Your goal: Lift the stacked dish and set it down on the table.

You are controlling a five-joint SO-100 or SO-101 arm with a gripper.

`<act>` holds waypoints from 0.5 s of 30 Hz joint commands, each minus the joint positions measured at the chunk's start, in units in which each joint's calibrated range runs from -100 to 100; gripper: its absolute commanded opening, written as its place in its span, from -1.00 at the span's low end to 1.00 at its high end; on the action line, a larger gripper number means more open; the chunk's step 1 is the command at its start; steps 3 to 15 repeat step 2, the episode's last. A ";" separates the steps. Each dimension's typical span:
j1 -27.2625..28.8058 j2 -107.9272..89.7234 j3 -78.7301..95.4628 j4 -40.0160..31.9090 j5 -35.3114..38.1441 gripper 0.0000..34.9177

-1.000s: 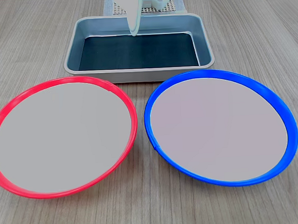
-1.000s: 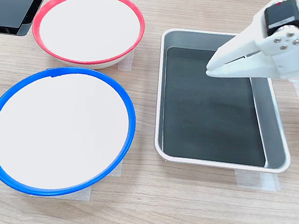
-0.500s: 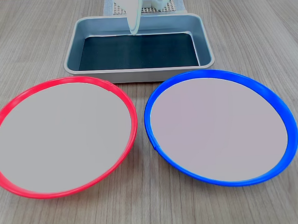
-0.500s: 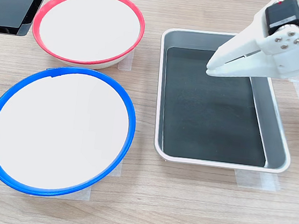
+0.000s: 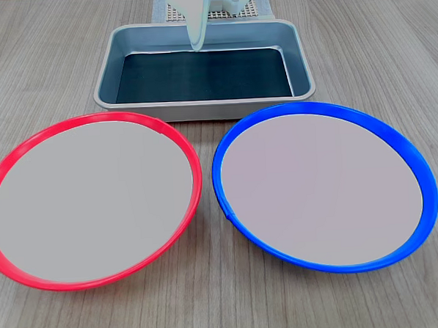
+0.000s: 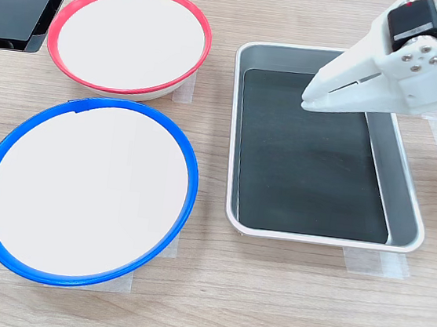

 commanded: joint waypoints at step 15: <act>0.47 -0.26 0.00 0.19 -0.05 -0.98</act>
